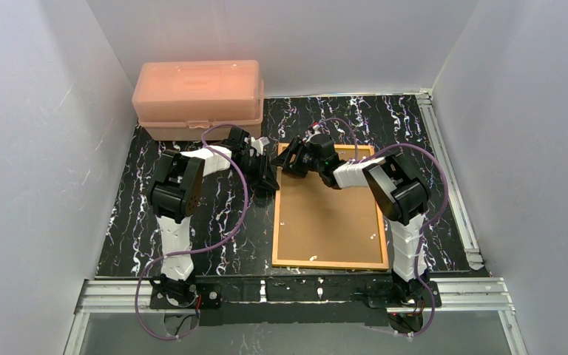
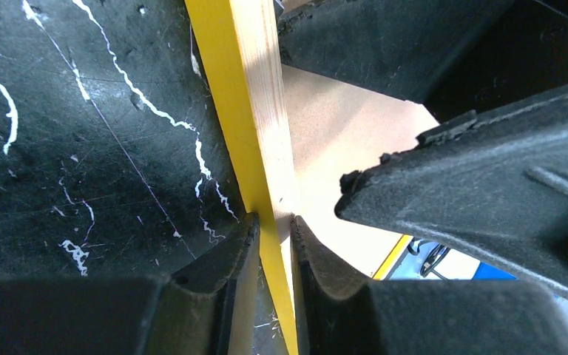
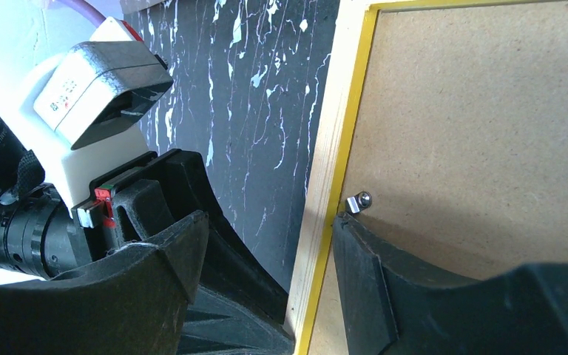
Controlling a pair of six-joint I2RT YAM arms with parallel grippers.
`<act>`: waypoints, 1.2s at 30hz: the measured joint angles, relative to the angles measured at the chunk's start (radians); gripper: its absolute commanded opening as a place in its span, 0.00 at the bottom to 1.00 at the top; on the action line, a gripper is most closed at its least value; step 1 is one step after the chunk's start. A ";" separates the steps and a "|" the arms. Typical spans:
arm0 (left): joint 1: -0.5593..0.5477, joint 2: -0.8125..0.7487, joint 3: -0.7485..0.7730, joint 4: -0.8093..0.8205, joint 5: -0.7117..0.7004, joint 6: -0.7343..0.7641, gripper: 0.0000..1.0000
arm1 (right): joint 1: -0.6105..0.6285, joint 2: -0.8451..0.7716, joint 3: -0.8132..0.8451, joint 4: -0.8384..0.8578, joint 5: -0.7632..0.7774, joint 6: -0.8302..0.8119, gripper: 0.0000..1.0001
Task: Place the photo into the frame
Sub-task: Install the photo frame at the center of the board.
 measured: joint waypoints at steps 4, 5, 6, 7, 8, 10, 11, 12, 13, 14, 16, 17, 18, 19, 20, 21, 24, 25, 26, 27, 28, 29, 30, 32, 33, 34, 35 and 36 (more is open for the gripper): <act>0.000 -0.001 -0.001 0.000 0.000 0.000 0.17 | 0.001 0.000 0.000 0.000 0.001 -0.002 0.70; 0.000 -0.002 -0.002 0.000 0.000 0.000 0.17 | 0.001 0.001 0.000 0.001 0.001 -0.002 0.70; 0.000 -0.002 -0.002 0.000 0.000 0.000 0.17 | 0.001 0.002 0.002 0.001 0.001 -0.002 0.70; 0.000 -0.002 -0.002 0.000 0.000 0.000 0.17 | 0.002 0.003 0.005 0.001 0.002 -0.005 0.70; 0.000 -0.002 -0.002 0.000 0.000 0.000 0.17 | 0.003 0.003 0.006 0.001 0.005 -0.010 0.70; 0.000 -0.002 -0.003 0.000 0.001 0.000 0.17 | 0.006 0.003 0.006 0.002 0.009 -0.015 0.70; 0.000 -0.003 -0.003 0.000 0.002 0.000 0.17 | 0.006 0.003 0.006 0.002 0.011 -0.017 0.70; 0.001 -0.004 -0.005 0.000 0.003 0.000 0.17 | 0.006 0.003 0.006 0.003 0.012 -0.019 0.70; 0.001 -0.005 -0.006 0.000 0.003 0.001 0.16 | 0.006 0.003 0.006 0.005 0.012 -0.019 0.70; 0.001 -0.005 -0.006 0.001 0.003 0.002 0.16 | 0.006 0.004 0.006 0.006 0.013 -0.020 0.71; 0.001 -0.005 -0.007 0.001 0.003 0.002 0.16 | 0.007 0.005 0.006 0.010 0.016 -0.021 0.71; 0.001 -0.005 -0.007 0.002 0.003 0.003 0.16 | 0.007 0.005 0.006 0.011 0.016 -0.021 0.71; 0.001 -0.005 -0.007 0.002 0.004 0.003 0.16 | 0.007 0.005 0.006 0.013 0.016 -0.023 0.70; 0.001 -0.005 -0.008 0.002 0.004 0.003 0.16 | 0.007 0.005 0.006 0.014 0.016 -0.023 0.71; 0.001 -0.006 -0.008 0.002 0.005 0.003 0.15 | 0.007 0.005 0.006 0.016 0.016 -0.024 0.70; 0.001 -0.006 -0.008 0.002 0.005 0.003 0.15 | 0.007 0.006 0.006 0.016 0.017 -0.026 0.71; 0.001 -0.008 -0.013 0.007 0.005 0.004 0.15 | 0.007 0.006 0.006 0.019 0.017 -0.031 0.71; 0.001 -0.009 -0.013 0.008 0.005 0.004 0.15 | 0.007 0.006 0.005 0.023 0.017 -0.034 0.71; 0.001 -0.009 -0.014 0.008 0.005 0.004 0.15 | 0.007 0.007 0.005 0.027 0.017 -0.035 0.72; 0.001 -0.009 -0.014 0.008 0.006 0.004 0.15 | 0.007 0.007 0.005 0.032 0.016 -0.039 0.73; 0.001 -0.009 -0.014 0.008 0.006 0.004 0.15 | 0.007 0.007 0.005 0.035 0.014 -0.042 0.74; 0.001 -0.010 -0.014 0.008 0.006 0.004 0.16 | 0.007 0.007 0.005 0.036 0.011 -0.045 0.75; 0.001 -0.011 -0.014 0.006 0.006 0.005 0.16 | 0.006 0.006 0.005 0.036 0.004 -0.050 0.77; 0.000 -0.016 -0.014 -0.006 0.006 0.013 0.19 | 0.007 -0.007 0.004 0.015 -0.004 -0.071 0.79; -0.002 -0.020 -0.014 -0.020 0.007 0.019 0.23 | 0.007 -0.023 0.003 -0.014 -0.004 -0.089 0.79; -0.005 -0.026 -0.014 -0.040 0.007 0.027 0.28 | 0.007 -0.048 0.003 -0.051 -0.003 -0.110 0.79; -0.008 -0.035 -0.015 -0.066 0.003 0.040 0.32 | 0.007 -0.082 0.003 -0.096 0.000 -0.135 0.81; -0.008 -0.045 -0.015 -0.096 0.003 0.052 0.36 | 0.007 -0.120 0.005 -0.140 0.004 -0.160 0.82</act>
